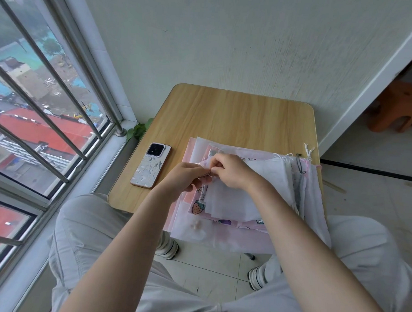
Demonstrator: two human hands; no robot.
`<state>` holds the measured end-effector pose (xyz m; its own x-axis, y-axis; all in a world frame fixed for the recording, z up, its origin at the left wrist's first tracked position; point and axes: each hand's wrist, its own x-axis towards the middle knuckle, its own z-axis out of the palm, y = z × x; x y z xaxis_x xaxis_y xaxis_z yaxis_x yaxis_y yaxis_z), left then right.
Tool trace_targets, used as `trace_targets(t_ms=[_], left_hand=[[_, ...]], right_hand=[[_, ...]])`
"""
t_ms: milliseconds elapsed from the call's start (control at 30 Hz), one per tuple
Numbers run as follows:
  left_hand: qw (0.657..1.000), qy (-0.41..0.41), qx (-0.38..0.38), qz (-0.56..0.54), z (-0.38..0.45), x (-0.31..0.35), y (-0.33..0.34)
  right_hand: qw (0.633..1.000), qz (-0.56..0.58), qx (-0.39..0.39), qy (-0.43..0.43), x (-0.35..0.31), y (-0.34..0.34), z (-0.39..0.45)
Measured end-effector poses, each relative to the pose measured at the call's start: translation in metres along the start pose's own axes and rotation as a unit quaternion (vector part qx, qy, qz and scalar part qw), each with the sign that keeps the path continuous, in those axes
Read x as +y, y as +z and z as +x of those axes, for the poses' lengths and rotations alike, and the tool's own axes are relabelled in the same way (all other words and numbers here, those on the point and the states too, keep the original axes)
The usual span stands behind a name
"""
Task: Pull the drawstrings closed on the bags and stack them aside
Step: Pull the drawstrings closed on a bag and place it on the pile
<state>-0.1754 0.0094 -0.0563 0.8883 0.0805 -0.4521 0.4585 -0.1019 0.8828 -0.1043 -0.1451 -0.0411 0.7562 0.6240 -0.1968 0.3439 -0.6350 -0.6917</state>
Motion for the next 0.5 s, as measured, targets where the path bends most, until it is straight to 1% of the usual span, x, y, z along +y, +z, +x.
trace_targets(t_ms=[200,267,367,500], left_hand=[[0.998,0.019,0.052,-0.030,0.001,-0.004,0.000],[0.998,0.024,0.057,-0.025,0.001,-0.004,0.000],[0.997,0.038,0.064,-0.003,-0.001,-0.001,0.000],[0.994,0.075,0.079,-0.018,-0.002,0.001,0.000]], right_hand=[[1.000,0.021,0.004,0.023,0.004,0.000,-0.002],[0.999,0.036,0.016,0.023,0.003,-0.001,-0.004],[0.994,0.099,0.024,0.026,-0.003,-0.001,-0.005],[0.993,0.114,0.023,0.023,-0.010,0.000,-0.003]])
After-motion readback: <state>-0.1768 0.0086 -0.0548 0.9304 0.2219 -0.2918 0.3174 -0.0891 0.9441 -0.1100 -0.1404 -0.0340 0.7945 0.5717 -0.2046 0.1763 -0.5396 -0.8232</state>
